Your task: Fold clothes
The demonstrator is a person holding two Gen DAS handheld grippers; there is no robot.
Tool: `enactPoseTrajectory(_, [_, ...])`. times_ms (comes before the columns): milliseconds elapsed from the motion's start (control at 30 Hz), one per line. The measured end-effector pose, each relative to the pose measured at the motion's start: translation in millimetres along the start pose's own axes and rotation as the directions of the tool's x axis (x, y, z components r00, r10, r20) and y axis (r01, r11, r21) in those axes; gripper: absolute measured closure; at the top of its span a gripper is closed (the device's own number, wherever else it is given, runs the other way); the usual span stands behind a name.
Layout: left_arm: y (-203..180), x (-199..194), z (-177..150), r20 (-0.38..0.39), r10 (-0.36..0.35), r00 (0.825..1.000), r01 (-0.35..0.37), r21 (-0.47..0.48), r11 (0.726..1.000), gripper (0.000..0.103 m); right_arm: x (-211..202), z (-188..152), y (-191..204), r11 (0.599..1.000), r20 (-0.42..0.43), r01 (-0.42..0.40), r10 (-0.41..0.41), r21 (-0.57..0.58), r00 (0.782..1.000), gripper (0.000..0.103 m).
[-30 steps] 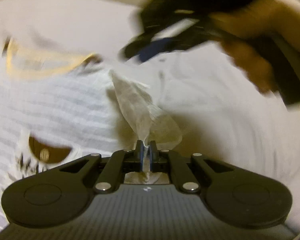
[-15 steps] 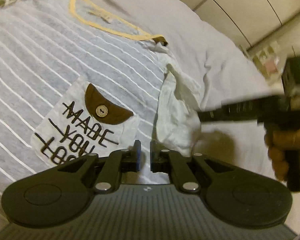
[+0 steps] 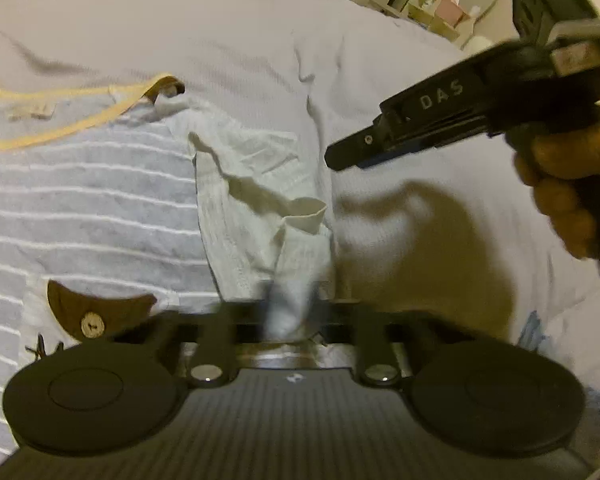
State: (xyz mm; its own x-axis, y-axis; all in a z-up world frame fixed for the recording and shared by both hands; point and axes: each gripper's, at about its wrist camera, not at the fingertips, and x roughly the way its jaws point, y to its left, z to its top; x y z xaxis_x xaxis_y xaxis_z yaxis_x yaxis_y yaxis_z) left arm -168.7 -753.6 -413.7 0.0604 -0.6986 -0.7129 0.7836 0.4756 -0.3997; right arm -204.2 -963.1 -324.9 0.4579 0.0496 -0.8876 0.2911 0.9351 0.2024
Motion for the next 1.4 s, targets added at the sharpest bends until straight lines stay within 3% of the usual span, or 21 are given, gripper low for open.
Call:
enactPoseTrajectory(100, [11.3,-17.8,-11.3,0.036,-0.013,0.999,0.016,-0.099,0.995,0.103,9.9,11.3,0.2,0.994,0.014,0.023,-0.022,-0.108,1.000,0.068])
enactPoseTrajectory(233, [23.9,-25.8,-29.2,0.041,-0.015,0.999,0.023,-0.214,0.977,0.103,24.1,23.8,6.6,0.976,-0.005,-0.016,0.015,-0.217,1.000,0.068])
enactPoseTrajectory(533, [36.0,-15.0,-29.9,0.044,-0.058,0.997,0.067,-0.238,0.969,0.103,41.8,32.8,23.2,0.903,-0.100,-0.138,0.106,-0.407,0.989,0.070])
enactPoseTrajectory(600, [39.2,-12.8,-28.2,0.039,-0.060,0.997,0.068,-0.230,0.971,0.103,48.7,33.9,21.3,0.892,-0.149,-0.179,0.127,-0.416,0.981,0.078])
enactPoseTrajectory(667, [39.2,-16.4,-30.6,0.034,-0.059,0.998,0.065,-0.226,0.972,0.103,50.7,37.2,19.2,0.886,-0.164,-0.182,0.122,-0.426,0.979,0.103])
enactPoseTrajectory(733, [40.2,-16.8,-32.0,0.029,-0.056,0.998,0.061,-0.225,0.972,0.103,49.6,42.4,17.0,0.887,-0.147,-0.160,0.106,-0.432,0.983,0.103])
enactPoseTrajectory(833, [41.0,-14.9,-32.9,0.024,-0.059,0.998,0.063,-0.226,0.972,0.103,41.1,55.4,11.6,0.914,-0.050,-0.088,0.074,-0.395,0.996,0.103])
enactPoseTrajectory(900, [39.8,-13.6,-32.3,0.022,-0.061,0.998,0.064,-0.218,0.974,0.103,36.2,59.9,8.1,0.925,-0.017,-0.082,0.081,-0.371,0.997,0.100])
enactPoseTrajectory(1033, [39.2,-11.4,-31.8,0.019,-0.061,0.998,0.064,-0.212,0.975,0.103,41.2,54.8,4.7,0.935,-0.092,-0.132,0.108,-0.329,0.990,0.075])
enactPoseTrajectory(1200, [44.3,-9.8,-36.1,0.013,-0.061,0.998,0.062,-0.223,0.973,0.102,56.5,35.3,-12.0,0.979,-0.168,-0.164,0.142,-0.122,0.975,0.063])
enactPoseTrajectory(1267, [45.6,-9.5,-37.5,0.010,-0.063,0.998,0.064,-0.221,0.973,0.102,63.4,26.4,-19.7,0.982,-0.168,-0.189,0.182,-0.029,0.969,0.063])
enactPoseTrajectory(1300, [46.3,-9.3,-38.2,0.009,-0.065,0.998,0.065,-0.221,0.973,0.102,66.7,23.1,-22.7,0.978,-0.163,-0.207,0.206,0.013,0.965,0.070])
enactPoseTrajectory(1333, [46.7,-9.2,-38.1,0.009,-0.065,0.998,0.066,-0.220,0.973,0.102,69.9,21.2,-26.2,0.971,-0.155,-0.233,0.239,0.056,0.959,0.103])
enactPoseTrajectory(1400, [47.2,-9.1,-37.7,0.010,-0.066,0.998,0.066,-0.219,0.974,0.102,69.4,23.3,-31.9,0.962,-0.120,-0.252,0.264,0.108,0.957,0.101])
